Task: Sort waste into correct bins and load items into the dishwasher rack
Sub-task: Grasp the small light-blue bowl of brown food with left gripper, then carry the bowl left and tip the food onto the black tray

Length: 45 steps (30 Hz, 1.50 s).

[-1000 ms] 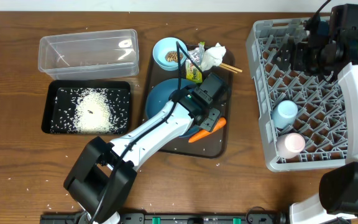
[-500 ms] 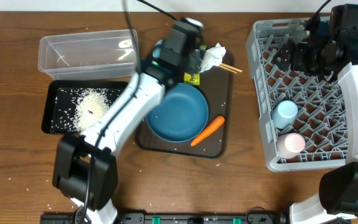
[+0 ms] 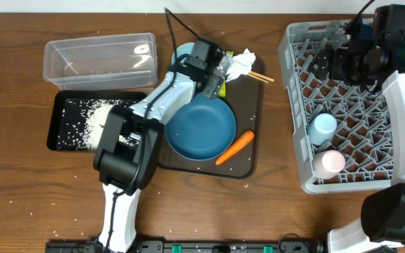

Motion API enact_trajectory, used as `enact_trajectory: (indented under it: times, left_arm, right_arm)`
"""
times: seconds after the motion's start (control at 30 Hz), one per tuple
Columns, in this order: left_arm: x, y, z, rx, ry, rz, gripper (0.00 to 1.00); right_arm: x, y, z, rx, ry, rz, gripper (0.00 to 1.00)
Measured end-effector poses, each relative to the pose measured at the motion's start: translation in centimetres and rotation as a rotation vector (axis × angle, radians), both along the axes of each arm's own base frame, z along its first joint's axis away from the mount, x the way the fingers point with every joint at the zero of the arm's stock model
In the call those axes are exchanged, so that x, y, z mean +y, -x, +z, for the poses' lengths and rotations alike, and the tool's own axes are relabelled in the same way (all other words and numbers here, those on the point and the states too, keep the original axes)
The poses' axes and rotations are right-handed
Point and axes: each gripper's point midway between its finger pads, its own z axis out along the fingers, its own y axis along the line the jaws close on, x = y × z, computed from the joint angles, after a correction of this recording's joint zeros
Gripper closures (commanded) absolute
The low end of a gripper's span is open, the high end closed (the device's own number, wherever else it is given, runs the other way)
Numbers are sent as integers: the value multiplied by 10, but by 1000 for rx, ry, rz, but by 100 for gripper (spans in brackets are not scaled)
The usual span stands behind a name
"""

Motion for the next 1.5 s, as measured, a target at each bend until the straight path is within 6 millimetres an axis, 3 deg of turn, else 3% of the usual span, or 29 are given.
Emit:
enact_trajectory:
  times: [0.13, 0.33, 0.53, 0.6, 0.97, 1.03, 1.1, 1.23, 1.33, 1.43, 1.5]
  left_arm:
    - [-5, -2, 1, -15, -8, -21, 25]
    - [5, -7, -8, -22, -44, -1, 60]
    - [7, -9, -8, -32, -56, 2, 80]
    - [7, -10, -7, -36, -55, 3, 91]
    - [-5, -5, 3, -47, -38, -3, 94]
    - [-8, -3, 17, -58, -17, 12, 94]
    - [-9, -1, 43, -85, 16, 35, 94]
    - [-4, 8, 118, -173, 98, 79, 94]
    - [6, 27, 168, -209, 149, 115, 94]
    - [21, 48, 198, -201, 187, 168, 94]
    - [37, 63, 207, -162, 211, 215, 94]
  right_arm:
    - [-1, 0, 0, 0, 3, -2, 10]
    - [-3, -1, 0, -2, 14, -7, 10]
    - [-4, -2, 0, -7, 19, -10, 10]
    - [-4, -2, 0, -5, 20, -11, 10]
    - [-5, -4, -7, 12, 23, -13, 10]
    - [-5, -4, -7, 12, 26, -14, 10]
    - [-6, -4, -7, 12, 27, -15, 10]
    - [-6, -4, -7, 12, 29, -16, 10]
    - [-6, -4, -7, 12, 29, -16, 10]
    - [-6, -4, -7, 11, 29, -16, 10]
    - [-6, -4, -7, 11, 29, -16, 10]
